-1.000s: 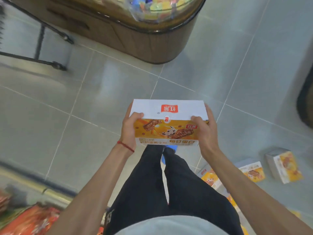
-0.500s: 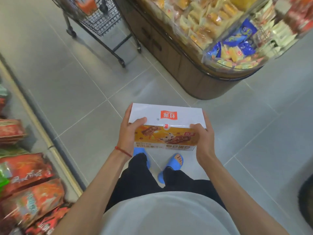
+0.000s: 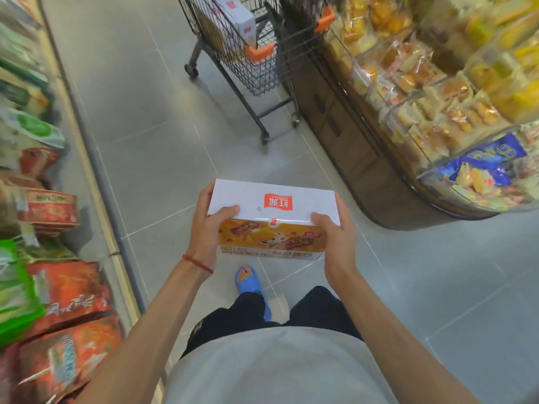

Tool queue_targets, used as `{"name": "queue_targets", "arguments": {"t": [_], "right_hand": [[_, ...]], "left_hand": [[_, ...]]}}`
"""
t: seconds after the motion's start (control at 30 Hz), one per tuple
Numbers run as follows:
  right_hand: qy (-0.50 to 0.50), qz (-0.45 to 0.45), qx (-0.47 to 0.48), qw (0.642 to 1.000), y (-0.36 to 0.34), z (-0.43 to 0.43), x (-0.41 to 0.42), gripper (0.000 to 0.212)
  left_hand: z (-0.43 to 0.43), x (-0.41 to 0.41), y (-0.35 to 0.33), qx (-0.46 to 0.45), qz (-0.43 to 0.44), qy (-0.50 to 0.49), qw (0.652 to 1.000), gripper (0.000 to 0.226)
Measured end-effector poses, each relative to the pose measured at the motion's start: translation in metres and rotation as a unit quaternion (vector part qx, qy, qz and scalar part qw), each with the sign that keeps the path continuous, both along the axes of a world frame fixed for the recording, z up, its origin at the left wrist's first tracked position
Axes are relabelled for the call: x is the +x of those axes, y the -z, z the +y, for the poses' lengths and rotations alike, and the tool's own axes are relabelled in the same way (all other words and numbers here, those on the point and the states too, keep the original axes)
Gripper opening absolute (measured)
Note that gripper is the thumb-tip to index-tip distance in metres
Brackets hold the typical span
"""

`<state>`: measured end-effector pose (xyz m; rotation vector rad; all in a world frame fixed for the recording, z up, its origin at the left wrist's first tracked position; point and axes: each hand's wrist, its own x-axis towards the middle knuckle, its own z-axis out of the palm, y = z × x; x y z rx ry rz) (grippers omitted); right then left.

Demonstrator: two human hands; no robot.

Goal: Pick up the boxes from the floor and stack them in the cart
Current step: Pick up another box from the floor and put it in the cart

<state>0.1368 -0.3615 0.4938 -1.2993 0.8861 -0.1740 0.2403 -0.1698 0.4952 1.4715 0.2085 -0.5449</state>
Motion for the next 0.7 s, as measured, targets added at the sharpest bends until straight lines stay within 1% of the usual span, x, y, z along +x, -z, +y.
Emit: {"name": "queue_targets", "arguments": {"t": [0.1,0.2,0.33,0.47,0.53,0.63,0.7], "right_hand": [[-0.014,0.018,0.006,1.000,0.001,0.024,0.041,0.039],[-0.016,0.022,0.015,1.000,0.000,0.038,0.081,0.037],[-0.028,0.025,0.010,0.999,-0.003,0.041,0.147,0.030],[-0.028,0.026,0.019,0.999,0.001,0.036,0.222,0.029],[-0.024,0.017,0.022,0.999,0.005,0.031,0.265,0.030],[-0.016,0.016,0.014,1.000,0.007,0.022,0.330,0.032],[-0.009,0.013,0.012,1.000,0.006,0.014,0.370,0.037]], "left_hand": [[0.026,0.040,-0.004,0.012,-0.019,-0.001,1.000,0.060],[0.040,0.077,-0.005,0.013,-0.026,-0.006,1.000,0.059],[0.046,0.134,0.001,0.007,-0.012,-0.044,0.999,0.052],[0.041,0.202,0.003,0.018,-0.021,-0.027,0.999,0.040],[0.036,0.243,0.003,0.023,-0.025,-0.024,0.999,0.043],[0.027,0.308,0.000,0.037,-0.029,-0.009,0.999,0.054],[0.019,0.351,-0.003,0.044,-0.029,-0.005,0.999,0.053]]}}
